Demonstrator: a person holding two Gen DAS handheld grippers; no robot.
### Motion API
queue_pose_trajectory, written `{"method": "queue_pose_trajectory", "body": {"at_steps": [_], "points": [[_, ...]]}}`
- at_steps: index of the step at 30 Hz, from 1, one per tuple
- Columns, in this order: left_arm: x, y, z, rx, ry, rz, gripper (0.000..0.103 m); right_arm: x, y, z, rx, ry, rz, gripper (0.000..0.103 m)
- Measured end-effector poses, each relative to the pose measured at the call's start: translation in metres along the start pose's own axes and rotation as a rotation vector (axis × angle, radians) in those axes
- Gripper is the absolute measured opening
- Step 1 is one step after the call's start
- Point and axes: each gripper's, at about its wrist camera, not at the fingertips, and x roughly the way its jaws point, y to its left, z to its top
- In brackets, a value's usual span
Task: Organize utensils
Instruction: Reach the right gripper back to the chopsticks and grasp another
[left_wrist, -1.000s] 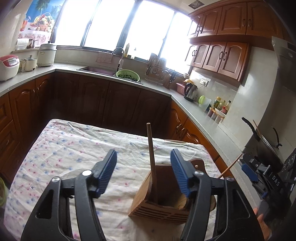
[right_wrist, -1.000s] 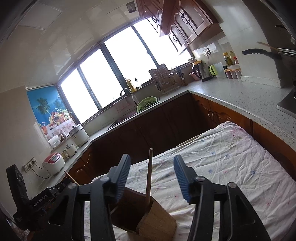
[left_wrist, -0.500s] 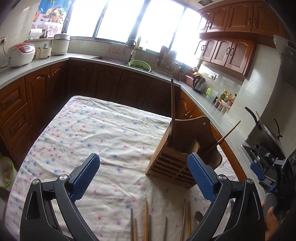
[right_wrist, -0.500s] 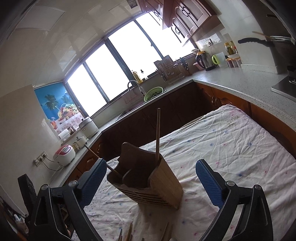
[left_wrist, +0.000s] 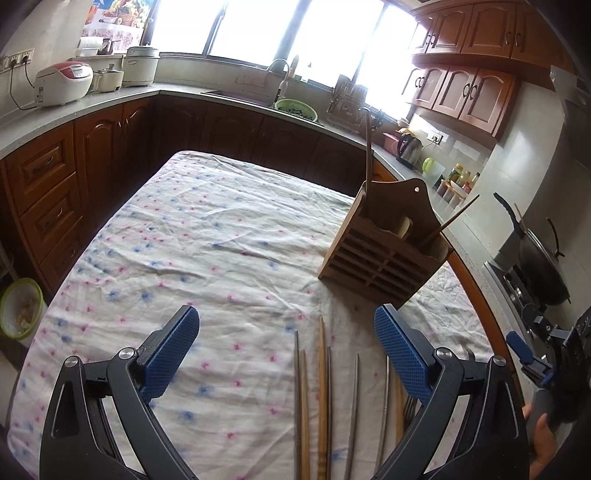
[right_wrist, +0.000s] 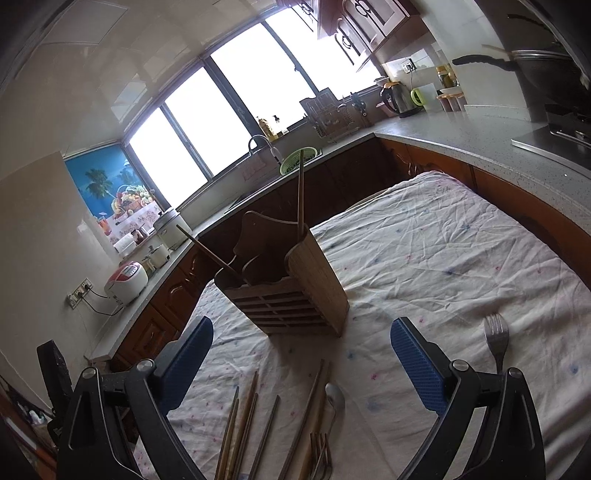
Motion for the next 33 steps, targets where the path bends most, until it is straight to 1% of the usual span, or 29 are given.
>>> {"method": "queue_pose_trajectory", "body": {"at_steps": [12, 17, 22, 29, 31, 33], "points": [[-0.009, 0.016, -0.029, 0.01, 0.043, 0.044, 0.098, -0.015, -0.002, -0.033, -0.033, 0.052, -0.027, 0.098], [-0.002, 0.011, -0.03, 0.034, 0.063, 0.052, 0.098, -0.007, -0.002, -0.041, -0.049, 0.092, -0.035, 0.098], [0.013, 0.001, -0.027, 0.072, 0.096, 0.052, 0.098, 0.003, 0.0, -0.042, -0.064, 0.111, -0.036, 0.098], [0.04, -0.016, -0.022, 0.128, 0.142, 0.036, 0.09, 0.027, -0.002, -0.045, -0.084, 0.166, -0.068, 0.097], [0.049, -0.022, -0.021, 0.152, 0.163, 0.037, 0.085, 0.035, -0.002, -0.047, -0.09, 0.182, -0.077, 0.096], [0.061, -0.028, -0.02, 0.172, 0.189, 0.034, 0.08, 0.043, -0.003, -0.048, -0.09, 0.201, -0.079, 0.089]]}}
